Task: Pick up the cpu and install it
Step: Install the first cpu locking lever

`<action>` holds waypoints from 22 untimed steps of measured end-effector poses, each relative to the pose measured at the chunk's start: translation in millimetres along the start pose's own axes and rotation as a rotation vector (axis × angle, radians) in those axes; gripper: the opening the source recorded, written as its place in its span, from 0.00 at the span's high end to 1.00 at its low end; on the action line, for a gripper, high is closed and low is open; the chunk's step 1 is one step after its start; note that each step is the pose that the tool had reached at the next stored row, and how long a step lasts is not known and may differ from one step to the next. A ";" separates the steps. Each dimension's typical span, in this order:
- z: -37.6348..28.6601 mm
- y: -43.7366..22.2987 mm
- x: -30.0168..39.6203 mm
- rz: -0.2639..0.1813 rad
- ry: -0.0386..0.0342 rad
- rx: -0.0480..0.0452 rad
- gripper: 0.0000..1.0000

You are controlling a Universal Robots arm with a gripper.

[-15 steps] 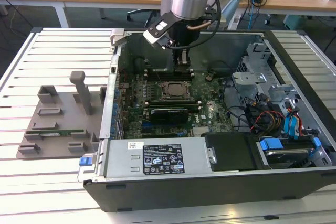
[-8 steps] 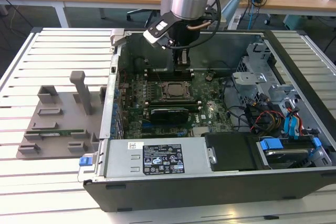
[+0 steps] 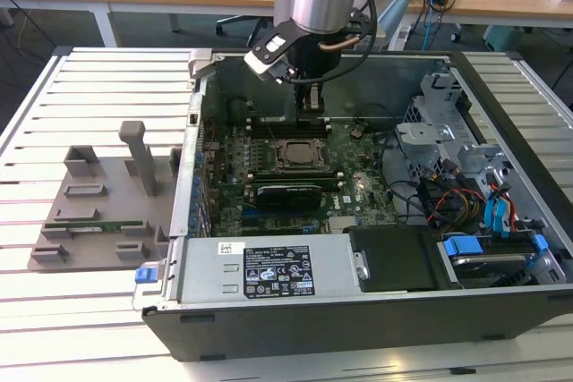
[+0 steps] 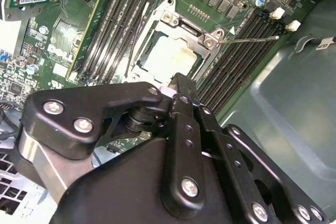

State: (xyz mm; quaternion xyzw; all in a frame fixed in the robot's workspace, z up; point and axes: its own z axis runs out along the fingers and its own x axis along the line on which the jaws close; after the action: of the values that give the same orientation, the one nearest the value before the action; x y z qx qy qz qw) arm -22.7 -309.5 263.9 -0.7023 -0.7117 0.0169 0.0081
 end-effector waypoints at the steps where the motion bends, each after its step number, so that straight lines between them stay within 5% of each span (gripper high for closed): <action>1: 0.0 0.0 0.0 -0.003 -0.0001 0.0000 0.89; 13: 0.0 0.0 0.0 -0.301 -0.0107 -0.0036 0.89; 22: 0.0 0.0 0.0 -0.454 -0.0162 -0.0056 0.89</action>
State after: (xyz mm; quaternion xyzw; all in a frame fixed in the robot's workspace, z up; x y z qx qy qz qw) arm -22.7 -309.5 263.9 -0.5238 -0.8516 0.0183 0.0041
